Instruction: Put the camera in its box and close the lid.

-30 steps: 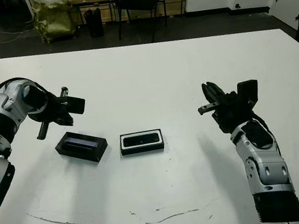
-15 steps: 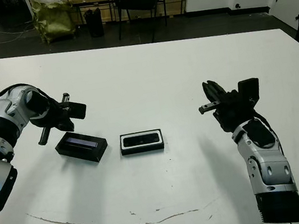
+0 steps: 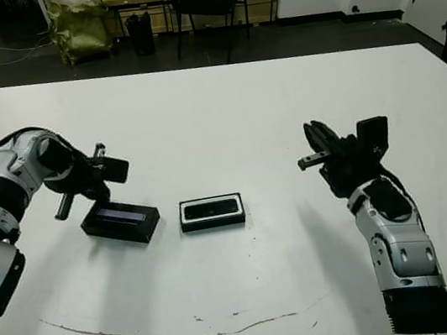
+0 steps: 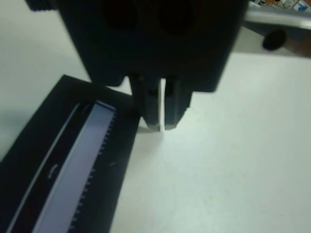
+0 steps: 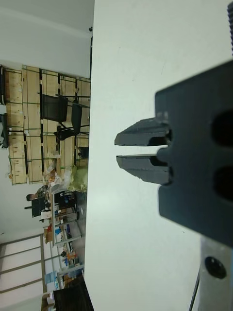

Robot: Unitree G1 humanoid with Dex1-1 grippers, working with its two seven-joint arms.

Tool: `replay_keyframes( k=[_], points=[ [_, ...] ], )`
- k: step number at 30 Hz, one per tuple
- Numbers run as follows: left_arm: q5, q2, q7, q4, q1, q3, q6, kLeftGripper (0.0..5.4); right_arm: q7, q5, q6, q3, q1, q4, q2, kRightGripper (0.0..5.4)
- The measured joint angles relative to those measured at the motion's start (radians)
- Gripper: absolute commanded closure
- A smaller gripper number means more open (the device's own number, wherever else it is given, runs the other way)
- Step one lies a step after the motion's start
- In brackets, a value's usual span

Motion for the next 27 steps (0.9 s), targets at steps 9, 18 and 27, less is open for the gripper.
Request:
replay_keyframes(
  k=[9,18,27],
  points=[
    [-0.001,0.019,-0.028,0.0,0.004,0.004,-0.017,5.4,-0.033,-0.008,0.043,0.0,0.007,-0.055,-0.01,5.37],
    [-0.009,0.029,-0.07,0.0,0.006,0.012,0.002,5.4,-0.037,-0.002,0.06,-0.003,0.009,-0.071,-0.014,5.37],
    [-0.035,0.041,-0.103,-0.001,0.019,0.042,0.013,5.4,-0.05,0.004,0.081,-0.01,0.012,-0.085,-0.014,5.37]
  ],
)
